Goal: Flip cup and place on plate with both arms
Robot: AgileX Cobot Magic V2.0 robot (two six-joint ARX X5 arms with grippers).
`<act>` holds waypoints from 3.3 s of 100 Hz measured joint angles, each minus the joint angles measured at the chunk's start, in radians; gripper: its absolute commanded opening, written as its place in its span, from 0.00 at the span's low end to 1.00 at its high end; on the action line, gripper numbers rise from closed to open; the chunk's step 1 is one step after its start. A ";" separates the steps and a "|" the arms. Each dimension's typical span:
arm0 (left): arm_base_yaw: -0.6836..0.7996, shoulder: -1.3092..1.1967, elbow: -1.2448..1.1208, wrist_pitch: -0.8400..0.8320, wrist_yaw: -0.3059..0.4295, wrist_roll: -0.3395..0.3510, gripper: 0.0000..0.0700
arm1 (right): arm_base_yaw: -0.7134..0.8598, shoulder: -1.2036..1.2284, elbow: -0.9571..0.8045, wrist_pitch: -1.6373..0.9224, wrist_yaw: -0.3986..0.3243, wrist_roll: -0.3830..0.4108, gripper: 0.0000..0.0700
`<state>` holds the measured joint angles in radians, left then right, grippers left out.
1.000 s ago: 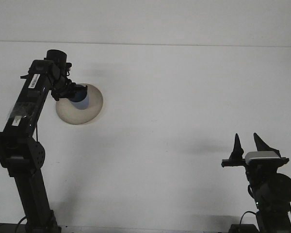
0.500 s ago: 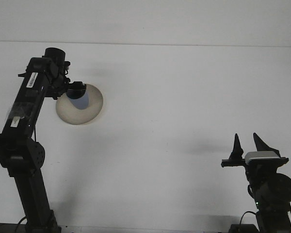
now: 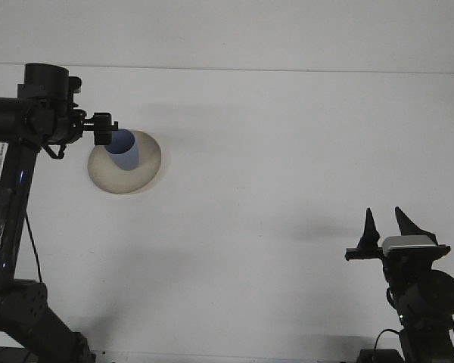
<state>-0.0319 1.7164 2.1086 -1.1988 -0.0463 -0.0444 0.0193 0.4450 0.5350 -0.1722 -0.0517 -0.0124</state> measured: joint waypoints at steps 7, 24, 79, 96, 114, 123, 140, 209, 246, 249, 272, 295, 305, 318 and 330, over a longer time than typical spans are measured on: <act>-0.006 -0.059 -0.043 0.019 0.000 -0.002 0.66 | 0.000 0.000 0.000 0.000 0.000 0.000 0.54; -0.034 -0.238 -0.260 0.140 0.000 -0.016 0.66 | 0.000 0.000 0.000 0.000 0.000 0.000 0.54; -0.144 -1.005 -1.286 0.854 0.000 -0.071 0.66 | 0.000 0.000 0.000 0.000 0.000 0.000 0.54; -0.156 -1.173 -1.472 1.018 0.000 -0.071 0.66 | 0.000 0.000 0.000 -0.001 0.000 0.000 0.54; -0.156 -1.226 -1.533 1.062 0.000 -0.019 0.66 | 0.000 0.000 0.000 -0.002 0.000 0.000 0.54; -0.156 -1.209 -1.534 1.087 0.000 -0.013 0.66 | 0.000 0.000 0.000 -0.002 0.000 0.000 0.54; -0.156 -1.198 -1.534 1.134 0.000 -0.006 0.66 | 0.000 0.000 0.000 -0.002 0.000 0.000 0.54; -0.156 -1.199 -1.534 1.131 0.000 -0.005 0.01 | 0.000 0.000 0.000 -0.002 0.000 0.000 0.00; -0.156 -1.199 -1.534 1.131 0.000 -0.006 0.01 | 0.000 0.000 0.000 -0.002 0.000 0.000 0.00; -0.156 -1.199 -1.534 1.131 0.000 -0.006 0.01 | 0.000 0.000 0.000 -0.002 0.000 0.000 0.00; -0.156 -1.199 -1.534 1.131 0.000 -0.006 0.01 | 0.000 0.000 0.000 -0.002 0.000 0.000 0.00; -0.153 -1.231 -1.534 1.131 0.000 0.000 0.01 | 0.000 0.000 0.000 -0.002 0.000 0.000 0.00; -0.143 -1.273 -1.555 1.152 0.000 0.000 0.01 | 0.000 0.000 0.000 -0.002 0.000 0.000 0.00; -0.120 -1.352 -1.662 1.261 0.000 0.000 0.01 | 0.000 0.000 0.000 -0.002 0.000 0.000 0.00; -0.095 -1.448 -1.793 1.362 0.000 0.000 0.01 | 0.000 0.000 0.000 -0.002 0.000 0.000 0.00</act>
<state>-0.1272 0.2680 0.3153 0.1635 -0.0463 -0.0441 0.0193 0.4450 0.5350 -0.1738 -0.0521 -0.0128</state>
